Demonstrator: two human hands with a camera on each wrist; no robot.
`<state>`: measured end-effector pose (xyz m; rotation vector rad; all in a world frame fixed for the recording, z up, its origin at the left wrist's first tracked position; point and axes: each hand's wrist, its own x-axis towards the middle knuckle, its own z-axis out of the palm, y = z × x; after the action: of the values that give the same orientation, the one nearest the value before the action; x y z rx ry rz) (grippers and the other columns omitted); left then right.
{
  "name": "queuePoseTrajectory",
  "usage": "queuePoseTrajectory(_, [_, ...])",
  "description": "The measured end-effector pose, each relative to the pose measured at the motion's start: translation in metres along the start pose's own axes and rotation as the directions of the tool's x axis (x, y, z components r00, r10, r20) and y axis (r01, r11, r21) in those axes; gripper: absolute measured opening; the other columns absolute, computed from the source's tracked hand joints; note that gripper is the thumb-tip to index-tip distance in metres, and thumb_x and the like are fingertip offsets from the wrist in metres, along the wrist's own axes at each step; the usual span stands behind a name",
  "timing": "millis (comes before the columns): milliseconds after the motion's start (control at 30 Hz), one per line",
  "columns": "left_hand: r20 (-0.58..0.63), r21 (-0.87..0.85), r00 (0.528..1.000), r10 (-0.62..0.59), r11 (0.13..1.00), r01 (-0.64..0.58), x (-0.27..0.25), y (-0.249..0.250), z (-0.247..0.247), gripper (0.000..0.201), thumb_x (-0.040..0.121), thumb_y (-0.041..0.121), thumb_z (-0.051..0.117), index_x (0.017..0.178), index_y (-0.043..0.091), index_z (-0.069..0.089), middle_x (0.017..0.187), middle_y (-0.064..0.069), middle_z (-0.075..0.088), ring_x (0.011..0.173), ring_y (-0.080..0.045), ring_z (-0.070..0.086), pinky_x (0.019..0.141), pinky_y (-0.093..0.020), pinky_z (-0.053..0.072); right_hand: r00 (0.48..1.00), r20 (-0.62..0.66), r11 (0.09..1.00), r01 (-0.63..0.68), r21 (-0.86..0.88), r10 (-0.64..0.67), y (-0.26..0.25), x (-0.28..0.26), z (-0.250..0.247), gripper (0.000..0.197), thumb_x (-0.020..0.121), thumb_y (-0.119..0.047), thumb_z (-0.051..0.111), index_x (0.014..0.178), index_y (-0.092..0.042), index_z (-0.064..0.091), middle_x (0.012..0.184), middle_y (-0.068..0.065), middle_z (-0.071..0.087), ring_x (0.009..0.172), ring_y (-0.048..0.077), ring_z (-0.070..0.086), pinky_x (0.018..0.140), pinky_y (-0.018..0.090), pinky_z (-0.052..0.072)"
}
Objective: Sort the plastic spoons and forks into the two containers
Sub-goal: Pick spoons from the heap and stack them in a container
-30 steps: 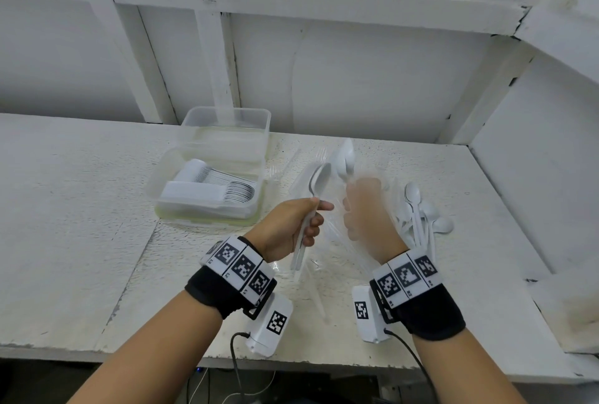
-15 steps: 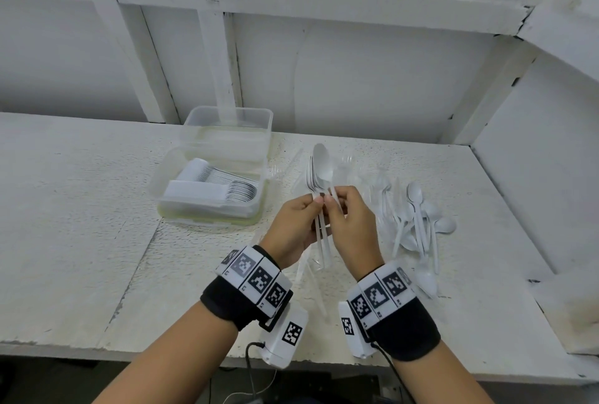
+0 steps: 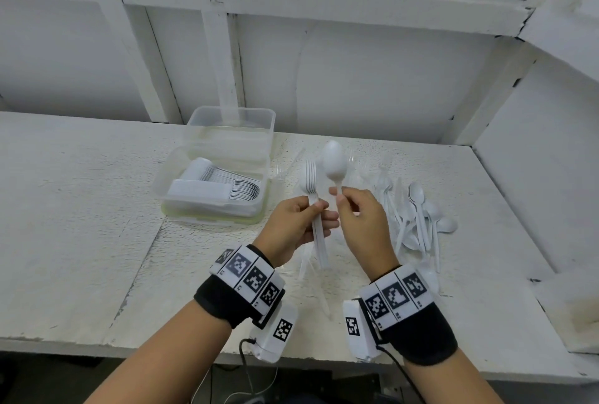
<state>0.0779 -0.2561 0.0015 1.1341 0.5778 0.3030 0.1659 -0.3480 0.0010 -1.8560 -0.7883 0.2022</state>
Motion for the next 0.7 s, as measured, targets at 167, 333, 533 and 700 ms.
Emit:
queuePoseTrajectory(167, [-0.012,-0.075,1.000,-0.012,0.997,0.012,-0.002,-0.002,-0.004,0.014,0.096,0.013,0.050,0.098,0.004,0.060,0.104,-0.016,0.069,0.094,-0.021,0.068,0.078,-0.029,0.057,0.999,-0.038,1.000,0.029,-0.010,-0.029,-0.001,0.000,-0.001,0.028,0.092,-0.010,0.054,0.120,-0.013,0.057,0.084,-0.002,0.057,0.076,0.000,0.052,0.067,0.000,0.038])
queuePoseTrajectory(333, [0.042,-0.124,0.999,0.001,0.992,0.004,-0.004,-0.002,-0.002,0.018,0.097,0.012,0.047,0.096,0.004,0.063,0.096,-0.013,0.071,0.088,-0.020,0.069,0.080,-0.032,0.057,0.990,-0.020,0.981,0.136,-0.141,-0.140,0.001,-0.006,0.007,0.017,0.089,-0.008,0.057,0.104,-0.007,0.067,0.088,-0.001,0.056,0.071,-0.003,0.049,0.063,0.003,0.039])
queuePoseTrajectory(533, [0.065,-0.107,0.997,-0.031,0.993,0.038,-0.006,0.003,-0.008,0.020,0.098,0.014,0.046,0.091,0.005,0.062,0.083,-0.008,0.070,0.073,-0.019,0.069,0.069,-0.029,0.058,0.972,0.103,0.963,0.225,-0.148,-0.211,-0.002,-0.010,0.009,0.027,0.091,-0.008,0.055,0.116,-0.010,0.065,0.099,0.000,0.041,0.085,0.000,0.047,0.074,0.002,0.038])
queuePoseTrajectory(700, [0.052,0.130,0.995,-0.087,0.988,0.080,-0.010,0.010,-0.017,0.015,0.100,0.018,0.040,0.098,0.014,0.055,0.076,-0.003,0.058,0.068,-0.015,0.059,0.070,-0.030,0.050,0.958,0.240,0.968,0.197,-0.157,-0.156,0.000,-0.005,-0.001,0.036,0.087,0.002,0.049,0.110,-0.018,0.069,0.102,-0.002,0.038,0.103,0.018,0.045,0.087,0.015,0.034])
